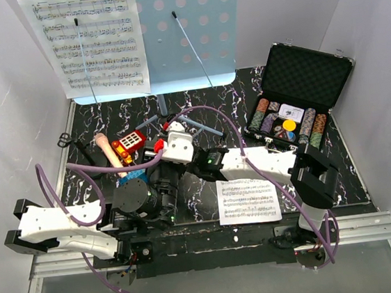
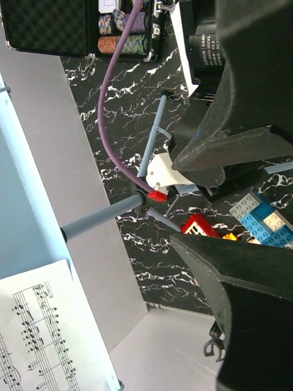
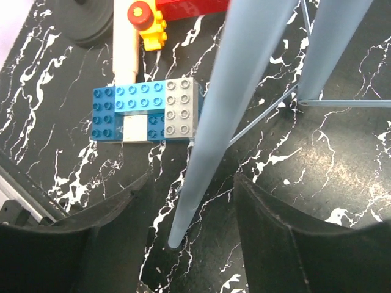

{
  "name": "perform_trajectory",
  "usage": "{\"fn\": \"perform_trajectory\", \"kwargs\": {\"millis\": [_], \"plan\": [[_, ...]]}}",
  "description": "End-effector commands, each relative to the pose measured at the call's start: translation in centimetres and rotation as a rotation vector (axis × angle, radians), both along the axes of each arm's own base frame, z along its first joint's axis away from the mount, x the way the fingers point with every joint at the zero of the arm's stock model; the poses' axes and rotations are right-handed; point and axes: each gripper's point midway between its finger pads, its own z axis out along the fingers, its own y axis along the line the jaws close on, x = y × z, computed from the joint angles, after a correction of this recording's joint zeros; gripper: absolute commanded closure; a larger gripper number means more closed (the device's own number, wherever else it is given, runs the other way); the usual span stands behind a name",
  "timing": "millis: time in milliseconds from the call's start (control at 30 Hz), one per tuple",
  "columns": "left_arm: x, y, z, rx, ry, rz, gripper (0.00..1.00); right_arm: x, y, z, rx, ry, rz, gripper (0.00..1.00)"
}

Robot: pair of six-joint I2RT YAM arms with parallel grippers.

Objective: Pack up the instrument practice props
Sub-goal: Adjust the music stand at the center of the board.

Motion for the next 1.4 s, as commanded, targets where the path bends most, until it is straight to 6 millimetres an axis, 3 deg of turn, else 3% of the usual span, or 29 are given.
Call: {"fn": "perform_trajectory", "kwargs": {"millis": [0, 100, 200, 500, 867, 1167, 1367], "plan": [[-0.3, 3.6, -1.3, -0.029, 0.065, 0.165, 0.55, 1.0, 0.9, 1.8, 0.058, -0.009, -0.013, 0.41], [-0.2, 3.8, -1.4, -0.035, 0.067, 0.166, 0.55, 1.3, -0.6, 0.6, 0.01, -0.001, -0.029, 0.49], [-0.2, 4.0, -1.5, -0.052, 0.067, 0.16, 0.55, 2.0, -2.1, 0.0, -0.011, -0.002, -0.054, 0.64], [-0.1, 4.0, -1.5, -0.078, 0.063, 0.15, 0.55, 5.0, -6.6, -0.1, -0.06, -0.023, -0.129, 0.99], [-0.1, 4.2, -1.8, -0.105, 0.06, 0.142, 0.55, 6.5, -9.4, -0.5, -0.118, -0.057, -0.144, 0.99], [0.2, 5.8, -0.9, -0.238, 0.062, 0.095, 0.55, 5.2, -10.3, -2.0, -0.236, -0.095, 0.012, 0.99], [0.1, 5.1, -1.3, -0.248, 0.071, 0.021, 0.53, 4.4, -12.5, -2.9, -0.289, -0.092, 0.032, 0.99]]}}
